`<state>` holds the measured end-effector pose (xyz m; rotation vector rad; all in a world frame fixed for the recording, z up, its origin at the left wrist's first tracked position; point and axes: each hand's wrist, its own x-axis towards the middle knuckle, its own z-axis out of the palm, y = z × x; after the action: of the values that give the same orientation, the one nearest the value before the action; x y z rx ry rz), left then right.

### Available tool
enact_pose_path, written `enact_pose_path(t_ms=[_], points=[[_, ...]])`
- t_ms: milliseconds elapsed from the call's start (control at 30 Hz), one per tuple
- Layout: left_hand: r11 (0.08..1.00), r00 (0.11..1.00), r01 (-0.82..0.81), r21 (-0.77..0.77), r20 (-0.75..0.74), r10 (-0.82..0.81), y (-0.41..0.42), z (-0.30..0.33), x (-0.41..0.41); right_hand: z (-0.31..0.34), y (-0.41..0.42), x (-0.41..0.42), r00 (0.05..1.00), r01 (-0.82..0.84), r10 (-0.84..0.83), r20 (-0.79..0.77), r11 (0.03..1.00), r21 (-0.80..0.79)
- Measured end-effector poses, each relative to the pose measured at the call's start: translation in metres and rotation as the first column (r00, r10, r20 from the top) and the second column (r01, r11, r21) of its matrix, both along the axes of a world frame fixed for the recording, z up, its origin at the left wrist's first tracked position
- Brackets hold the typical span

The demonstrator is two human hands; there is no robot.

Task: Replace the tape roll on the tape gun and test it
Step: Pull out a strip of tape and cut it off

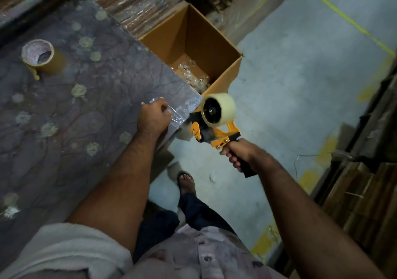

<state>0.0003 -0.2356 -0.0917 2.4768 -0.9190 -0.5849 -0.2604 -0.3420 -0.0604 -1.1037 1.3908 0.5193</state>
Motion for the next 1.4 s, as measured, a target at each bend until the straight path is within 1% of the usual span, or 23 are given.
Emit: enact_pose_path(t_ms=[33, 100, 167, 233, 367, 500, 533, 633, 700, 767, 867, 933, 1000, 1067, 1133, 1200, 1233, 1267, 1300, 1333, 1400], points=[[0.999, 0.998, -0.024, -0.045, -0.052, 0.021, 0.002, 0.002, 0.001, 0.004, 0.001, 0.002, 1.000, 0.005, -0.005, 0.012, 1.000, -0.002], [0.989, 0.991, -0.084, -0.123, -0.109, 0.071, 0.004, 0.011, 0.002, 0.010, 0.002, 0.005, 0.998, 0.014, -0.014, 0.058, 1.000, -0.012], [0.972, 0.978, -0.147, -0.183, -0.174, 0.115, 0.009, 0.020, 0.004, 0.018, 0.004, 0.012, 0.994, 0.012, -0.010, 0.104, 1.000, -0.019], [0.955, 0.960, -0.208, -0.210, -0.233, 0.158, 0.017, 0.031, 0.009, 0.029, 0.006, 0.026, 0.988, 0.002, 0.002, 0.152, 1.000, -0.026], [0.910, 0.929, -0.323, -0.259, -0.271, 0.252, 0.045, 0.057, 0.025, 0.055, 0.016, 0.067, 0.957, -0.050, 0.047, 0.286, 0.999, 0.004], [0.844, 0.885, -0.440, -0.308, -0.308, 0.349, 0.089, 0.085, 0.048, 0.085, 0.032, 0.117, 0.897, -0.126, 0.091, 0.433, 0.991, 0.053], [0.815, 0.862, -0.481, -0.323, -0.343, 0.373, 0.100, 0.093, 0.053, 0.095, 0.037, 0.128, 0.883, -0.152, 0.097, 0.460, 0.985, 0.083], [0.639, 0.747, -0.652, -0.409, -0.490, 0.448, 0.136, 0.125, 0.056, 0.123, 0.062, 0.160, 0.847, -0.248, 0.094, 0.524, 0.941, 0.232], [0.594, 0.681, -0.712, -0.375, -0.577, 0.451, 0.142, 0.138, 0.052, 0.130, 0.068, 0.168, 0.829, -0.231, 0.008, 0.559, 0.915, 0.330], [0.522, 0.607, -0.774, -0.357, -0.652, 0.454, 0.166, 0.150, 0.052, 0.136, 0.083, 0.181, 0.809, -0.269, -0.020, 0.588, 0.876, 0.401], [0.405, 0.524, -0.842, -0.356, -0.716, 0.461, 0.207, 0.166, 0.056, 0.147, 0.111, 0.204, 0.803, -0.325, -0.009, 0.596, 0.832, 0.450], [0.352, 0.505, -0.860, -0.370, -0.722, 0.474, 0.229, 0.172, 0.054, 0.146, 0.125, 0.217, 0.799, -0.360, 0.015, 0.601, 0.812, 0.459], [0.307, 0.482, -0.876, -0.373, -0.721, 0.498, 0.247, 0.174, 0.052, 0.140, 0.136, 0.227, 0.800, -0.382, 0.061, 0.597, 0.819, 0.428], [0.270, 0.447, -0.895, -0.356, -0.720, 0.531, 0.266, 0.171, 0.050, 0.127, 0.142, 0.240, 0.811, -0.368, 0.121, 0.573, 0.867, 0.337], [0.228, 0.405, -0.914, -0.335, -0.734, 0.546, 0.285, 0.166, 0.047, 0.112, 0.143, 0.252, 0.826, -0.328, 0.211, 0.522, 0.934, 0.143], [0.197, 0.364, -0.931, -0.308, -0.745, 0.559, 0.302, 0.158, 0.043, 0.097, 0.140, 0.264, 0.825, -0.291, 0.311, 0.473, 0.950, -0.117], [0.186, 0.347, -0.938, -0.294, -0.749, 0.564, 0.309, 0.153, 0.041, 0.091, 0.139, 0.269, 0.811, -0.292, 0.396, 0.430, 0.911, -0.290], [0.179, 0.332, -0.943, -0.280, -0.751, 0.572, 0.314, 0.148, 0.040, 0.081, 0.137, 0.274, 0.793, -0.299, 0.494, 0.356, 0.826, -0.478], [0.179, 0.316, -0.949, -0.261, -0.752, 0.578, 0.317, 0.143, 0.038, 0.074, 0.137, 0.278, 0.788, -0.315, 0.563, 0.249, 0.715, -0.624], [0.184, 0.302, -0.953, -0.240, -0.754, 0.583, 0.320, 0.138, 0.037, 0.066, 0.137, 0.282, 0.797, -0.310, 0.578, 0.175, 0.640, -0.703], [0.199, 0.286, -0.958, -0.207, -0.757, 0.587, 0.321, 0.127, 0.037, 0.057, 0.140, 0.289, 0.826, -0.288, 0.554, 0.105, 0.574, -0.767]])
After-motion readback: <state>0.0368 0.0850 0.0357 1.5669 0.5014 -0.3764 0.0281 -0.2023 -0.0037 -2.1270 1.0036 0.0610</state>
